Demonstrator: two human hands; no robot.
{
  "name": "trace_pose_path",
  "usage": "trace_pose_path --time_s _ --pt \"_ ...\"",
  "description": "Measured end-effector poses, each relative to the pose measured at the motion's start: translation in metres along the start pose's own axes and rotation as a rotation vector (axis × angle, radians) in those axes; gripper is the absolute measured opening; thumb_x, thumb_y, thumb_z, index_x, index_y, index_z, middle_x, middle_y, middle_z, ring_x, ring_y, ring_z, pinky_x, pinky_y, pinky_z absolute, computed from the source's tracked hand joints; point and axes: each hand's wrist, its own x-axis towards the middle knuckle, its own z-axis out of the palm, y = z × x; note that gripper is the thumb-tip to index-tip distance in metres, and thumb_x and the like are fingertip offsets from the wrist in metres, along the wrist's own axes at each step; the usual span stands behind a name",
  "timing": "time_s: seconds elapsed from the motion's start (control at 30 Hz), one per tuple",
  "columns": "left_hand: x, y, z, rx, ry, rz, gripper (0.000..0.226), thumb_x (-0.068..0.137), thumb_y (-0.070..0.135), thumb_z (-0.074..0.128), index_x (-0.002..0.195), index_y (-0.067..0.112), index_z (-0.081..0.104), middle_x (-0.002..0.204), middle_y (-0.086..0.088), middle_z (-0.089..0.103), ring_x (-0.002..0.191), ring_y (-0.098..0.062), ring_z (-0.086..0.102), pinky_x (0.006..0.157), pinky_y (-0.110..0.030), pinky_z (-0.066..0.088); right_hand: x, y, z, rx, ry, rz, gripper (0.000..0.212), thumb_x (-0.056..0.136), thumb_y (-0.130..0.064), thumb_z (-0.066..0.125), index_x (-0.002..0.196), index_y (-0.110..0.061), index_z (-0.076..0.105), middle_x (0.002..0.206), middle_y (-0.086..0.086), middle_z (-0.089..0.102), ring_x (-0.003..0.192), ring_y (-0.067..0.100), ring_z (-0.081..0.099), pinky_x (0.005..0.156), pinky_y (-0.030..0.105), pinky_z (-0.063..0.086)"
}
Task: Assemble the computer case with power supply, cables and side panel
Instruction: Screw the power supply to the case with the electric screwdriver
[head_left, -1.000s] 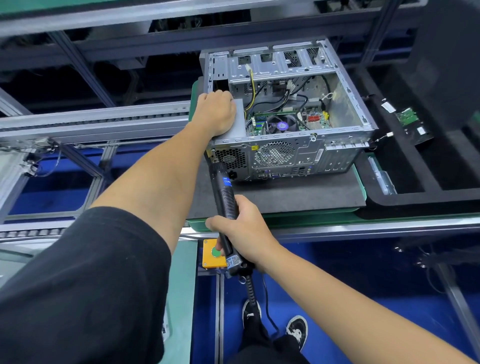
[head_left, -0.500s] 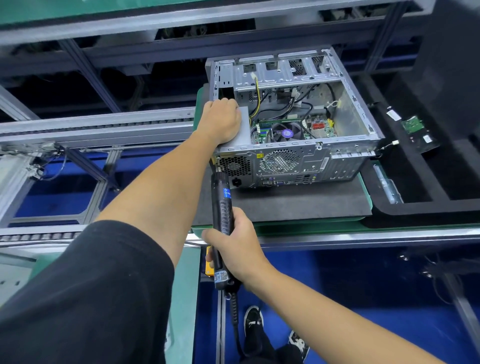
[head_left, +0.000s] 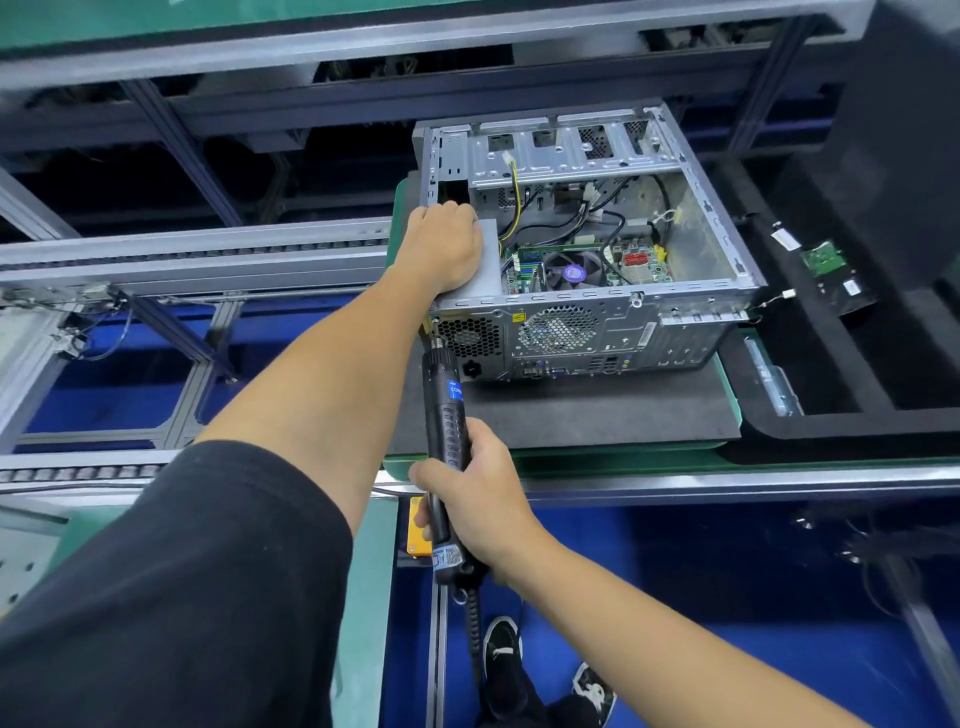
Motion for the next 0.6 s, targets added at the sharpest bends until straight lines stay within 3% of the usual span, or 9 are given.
trace_pose_path --time_s 0.37,0.53,0.6 --pt "0.0008 0.0011 -0.0009 0.012 0.003 0.003 0.037 0.101 0.023 0.027 0.11 0.005 0.058 0.105 -0.015 0.058 0.101 -0.034 0.051 0.095 -0.042 0.031 0.0032 0.0023 -0.0035 -0.022 -0.003 -0.018 0.021 0.081 -0.008 0.061 0.094 -0.017 0.048 0.072 0.0 0.05 0.048 0.021 0.057 0.047 0.029 0.045" --pt "-0.0006 0.0008 -0.001 0.0 0.006 0.004 0.037 0.101 0.023 0.028 0.112 0.005 0.058 0.107 -0.015 0.058 0.101 -0.034 0.051 0.095 -0.041 0.03 0.002 -0.0011 -0.0081 0.03 -0.057 0.024 0.032 0.074 -0.026 0.07 0.098 -0.02 0.05 0.068 -0.006 0.056 0.05 0.023 0.057 0.047 0.029 0.046" --pt "-0.001 0.0006 -0.0012 -0.006 0.002 0.003 0.037 0.101 0.023 0.027 0.113 0.005 0.058 0.106 -0.015 0.058 0.101 -0.034 0.051 0.095 -0.041 0.03 0.0014 -0.0033 -0.01 0.092 -0.067 0.055 0.033 0.076 -0.032 0.065 0.1 -0.016 0.048 0.074 0.003 0.056 0.049 0.025 0.057 0.048 0.031 0.046"
